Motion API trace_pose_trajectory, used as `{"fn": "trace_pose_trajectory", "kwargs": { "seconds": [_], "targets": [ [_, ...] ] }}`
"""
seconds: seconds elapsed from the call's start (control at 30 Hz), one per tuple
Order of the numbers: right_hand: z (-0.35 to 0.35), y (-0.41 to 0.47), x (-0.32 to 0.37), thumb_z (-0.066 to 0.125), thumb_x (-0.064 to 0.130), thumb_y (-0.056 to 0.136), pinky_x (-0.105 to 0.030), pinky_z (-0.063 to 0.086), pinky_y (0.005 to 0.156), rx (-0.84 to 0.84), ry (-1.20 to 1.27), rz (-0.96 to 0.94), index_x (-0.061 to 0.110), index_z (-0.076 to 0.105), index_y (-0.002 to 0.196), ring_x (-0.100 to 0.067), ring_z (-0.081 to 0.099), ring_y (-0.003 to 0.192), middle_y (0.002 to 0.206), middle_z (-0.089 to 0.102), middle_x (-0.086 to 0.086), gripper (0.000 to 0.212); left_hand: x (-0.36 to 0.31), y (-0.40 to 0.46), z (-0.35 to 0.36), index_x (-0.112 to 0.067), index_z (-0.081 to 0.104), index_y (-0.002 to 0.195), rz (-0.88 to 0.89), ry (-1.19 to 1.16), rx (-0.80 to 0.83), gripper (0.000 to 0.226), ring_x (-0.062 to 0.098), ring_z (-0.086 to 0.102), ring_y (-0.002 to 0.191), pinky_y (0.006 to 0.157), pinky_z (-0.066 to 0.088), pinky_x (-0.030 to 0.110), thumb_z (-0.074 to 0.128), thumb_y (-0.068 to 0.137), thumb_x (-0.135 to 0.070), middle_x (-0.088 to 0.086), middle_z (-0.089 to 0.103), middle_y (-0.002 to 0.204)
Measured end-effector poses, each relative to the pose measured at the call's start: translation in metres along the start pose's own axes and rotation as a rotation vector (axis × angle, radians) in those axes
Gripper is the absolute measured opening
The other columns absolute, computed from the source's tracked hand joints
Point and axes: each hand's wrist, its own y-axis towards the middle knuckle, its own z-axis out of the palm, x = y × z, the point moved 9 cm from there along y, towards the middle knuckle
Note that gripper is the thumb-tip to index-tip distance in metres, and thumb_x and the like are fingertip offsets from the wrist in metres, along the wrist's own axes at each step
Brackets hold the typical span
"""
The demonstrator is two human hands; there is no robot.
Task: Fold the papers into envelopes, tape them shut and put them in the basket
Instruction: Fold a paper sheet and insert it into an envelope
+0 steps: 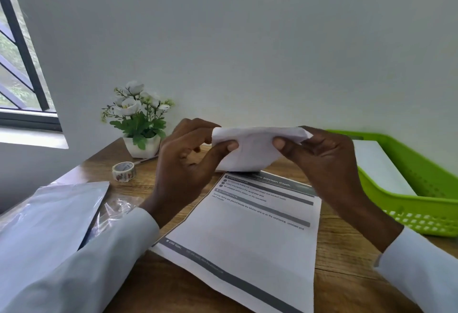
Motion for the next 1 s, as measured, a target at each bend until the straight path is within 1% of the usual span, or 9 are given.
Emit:
{"fn": "trace_pose_trajectory", "kwargs": {
  "seconds": [0.07,0.13,0.23,0.37,0.43,0.57,0.67,0.83,1.0],
  "targets": [
    [-0.002,0.001,0.001,0.076,0.013,0.076,-0.015,0.053,0.072,-0.032,0.104,0.032,0.01,0.077,0.097,-0.003,0.071,0.082,0.09,0.079,0.007,0.022,0.001,0.0,-0.003,-0.01,0.065,0.094,-0.038,-0.055,-0.031,0.018,0.012,0.055,0.068,0.054,0.045,0.026,0.076,0.083,-0.02,-0.009,0.064,0.087],
    [-0.002,0.002,0.0,0.078,0.012,0.072,-0.019,0.055,0.071,-0.043,0.153,0.065,0.01,0.076,0.098,-0.008,0.072,0.083,0.091,0.079,0.003,0.026,-0.002,0.001,-0.006,-0.01,0.055,0.108,-0.034,-0.118,-0.085,0.035,0.002,0.057,0.071,0.054,0.045,0.017,0.078,0.081,-0.014,-0.024,0.057,0.106],
    [-0.005,0.003,0.005,0.08,0.001,0.072,-0.023,0.057,0.069,-0.089,0.178,0.038,0.016,0.064,0.102,-0.012,0.071,0.077,0.086,0.078,0.001,0.037,-0.011,0.002,-0.01,-0.021,0.041,0.118,0.036,-0.158,-0.14,0.048,0.003,0.06,0.073,0.056,0.043,0.014,0.074,0.084,-0.014,-0.018,0.056,0.113],
    [-0.014,0.0,0.022,0.078,-0.005,0.077,-0.025,0.058,0.075,-0.174,0.021,-0.174,0.026,0.047,0.089,-0.012,0.071,0.078,0.08,0.071,0.008,0.045,-0.019,0.001,-0.009,-0.019,0.06,0.108,0.165,-0.018,-0.098,0.023,0.012,0.055,0.07,0.055,0.045,0.027,0.068,0.089,-0.009,-0.013,0.061,0.096],
    [-0.013,-0.003,0.032,0.076,-0.005,0.079,-0.021,0.055,0.076,-0.17,-0.11,-0.281,0.029,0.05,0.082,-0.005,0.067,0.079,0.078,0.064,0.013,0.043,-0.019,0.0,-0.007,-0.016,0.065,0.107,0.197,0.013,-0.076,0.022,0.017,0.055,0.071,0.057,0.045,0.032,0.067,0.089,-0.003,0.0,0.065,0.087],
    [-0.005,-0.005,0.036,0.071,-0.016,0.079,-0.035,0.056,0.076,-0.083,-0.251,-0.382,0.008,0.067,0.077,-0.017,0.067,0.084,0.081,0.069,-0.002,0.025,-0.019,-0.003,-0.003,-0.009,0.07,0.111,0.225,0.1,-0.047,0.023,0.025,0.056,0.071,0.057,0.046,0.037,0.066,0.09,0.001,0.011,0.065,0.083],
    [-0.006,-0.004,0.035,0.071,-0.016,0.079,-0.031,0.055,0.079,-0.082,-0.277,-0.378,0.007,0.071,0.082,-0.015,0.068,0.085,0.087,0.071,-0.001,0.023,-0.021,-0.005,-0.001,-0.004,0.072,0.109,0.231,0.153,-0.039,0.02,0.025,0.056,0.069,0.058,0.047,0.038,0.071,0.089,-0.006,0.012,0.065,0.082],
    [-0.009,-0.001,0.032,0.075,-0.007,0.079,-0.016,0.053,0.08,-0.124,-0.177,-0.264,0.024,0.071,0.092,-0.001,0.07,0.085,0.088,0.074,0.023,0.034,-0.023,-0.006,-0.001,-0.003,0.07,0.111,0.24,0.178,-0.05,0.024,0.026,0.058,0.071,0.063,0.049,0.036,0.072,0.088,-0.007,0.015,0.068,0.084],
    [-0.014,0.002,0.022,0.078,0.002,0.078,-0.017,0.056,0.075,-0.144,-0.146,-0.149,0.019,0.073,0.091,-0.002,0.071,0.079,0.088,0.076,0.016,0.022,-0.016,-0.004,-0.005,0.0,0.073,0.102,0.179,0.122,-0.063,0.016,0.025,0.065,0.075,0.062,0.053,0.036,0.071,0.088,-0.007,0.014,0.071,0.088]
  ]
}}
